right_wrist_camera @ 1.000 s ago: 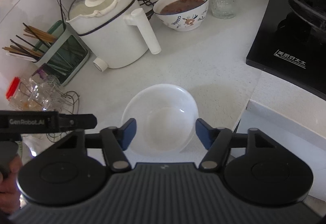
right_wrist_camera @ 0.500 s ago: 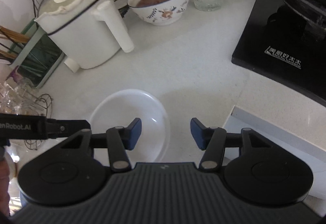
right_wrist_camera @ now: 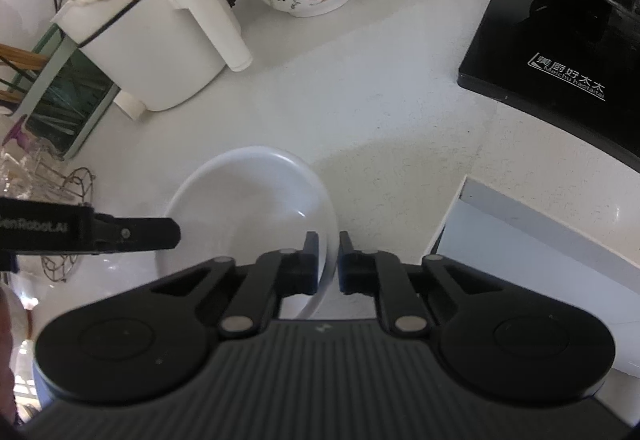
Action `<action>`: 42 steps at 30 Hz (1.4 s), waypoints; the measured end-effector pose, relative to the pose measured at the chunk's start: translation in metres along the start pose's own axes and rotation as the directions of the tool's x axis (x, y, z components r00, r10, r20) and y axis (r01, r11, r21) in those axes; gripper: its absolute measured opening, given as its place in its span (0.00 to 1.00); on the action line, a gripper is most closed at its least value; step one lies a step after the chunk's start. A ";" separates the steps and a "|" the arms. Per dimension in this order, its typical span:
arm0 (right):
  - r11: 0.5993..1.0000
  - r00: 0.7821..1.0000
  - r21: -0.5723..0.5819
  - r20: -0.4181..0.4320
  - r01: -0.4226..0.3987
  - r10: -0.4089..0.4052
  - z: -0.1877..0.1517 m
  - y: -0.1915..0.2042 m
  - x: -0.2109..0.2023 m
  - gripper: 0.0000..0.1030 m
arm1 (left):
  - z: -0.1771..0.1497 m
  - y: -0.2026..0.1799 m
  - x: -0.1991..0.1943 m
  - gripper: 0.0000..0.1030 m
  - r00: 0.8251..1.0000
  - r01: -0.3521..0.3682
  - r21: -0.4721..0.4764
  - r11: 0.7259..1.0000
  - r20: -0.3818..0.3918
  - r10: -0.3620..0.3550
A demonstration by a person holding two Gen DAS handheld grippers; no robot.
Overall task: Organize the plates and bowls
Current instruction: 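Close both grippers on the white ceramic bowl rim, then lift the white ceramic bowl with both grippers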
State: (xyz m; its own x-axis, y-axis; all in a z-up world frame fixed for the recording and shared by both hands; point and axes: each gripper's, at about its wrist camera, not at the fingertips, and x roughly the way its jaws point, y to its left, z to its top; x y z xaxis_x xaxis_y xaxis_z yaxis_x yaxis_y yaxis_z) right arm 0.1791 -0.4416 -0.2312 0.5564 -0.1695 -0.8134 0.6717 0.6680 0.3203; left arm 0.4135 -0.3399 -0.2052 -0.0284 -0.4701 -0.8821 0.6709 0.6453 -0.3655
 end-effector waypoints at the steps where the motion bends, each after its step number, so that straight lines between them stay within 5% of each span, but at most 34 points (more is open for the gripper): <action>1: 1.000 1.000 -0.003 0.001 -0.005 0.005 0.000 0.000 -0.001 0.11 | 0.000 -0.001 -0.001 0.18 1.000 -0.005 0.004 1.000 0.000 0.005; 32: 0.996 0.996 -0.030 0.032 -0.084 0.085 -0.017 0.033 -0.075 0.13 | -0.050 -0.005 -0.096 0.19 0.997 -0.017 0.013 1.000 0.080 0.016; 42: 0.993 0.994 -0.064 0.041 -0.103 0.106 -0.021 0.053 -0.099 0.13 | -0.074 0.003 -0.126 0.19 0.995 -0.020 -0.065 0.998 0.094 0.026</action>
State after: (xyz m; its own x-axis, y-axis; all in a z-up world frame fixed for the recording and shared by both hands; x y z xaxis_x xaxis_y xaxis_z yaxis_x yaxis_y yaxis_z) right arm 0.1494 -0.3738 -0.1440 0.6439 -0.1277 -0.7544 0.5781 0.7270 0.3704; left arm 0.3640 -0.2340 -0.1171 0.0590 -0.5073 -0.8597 0.6214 0.6927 -0.3661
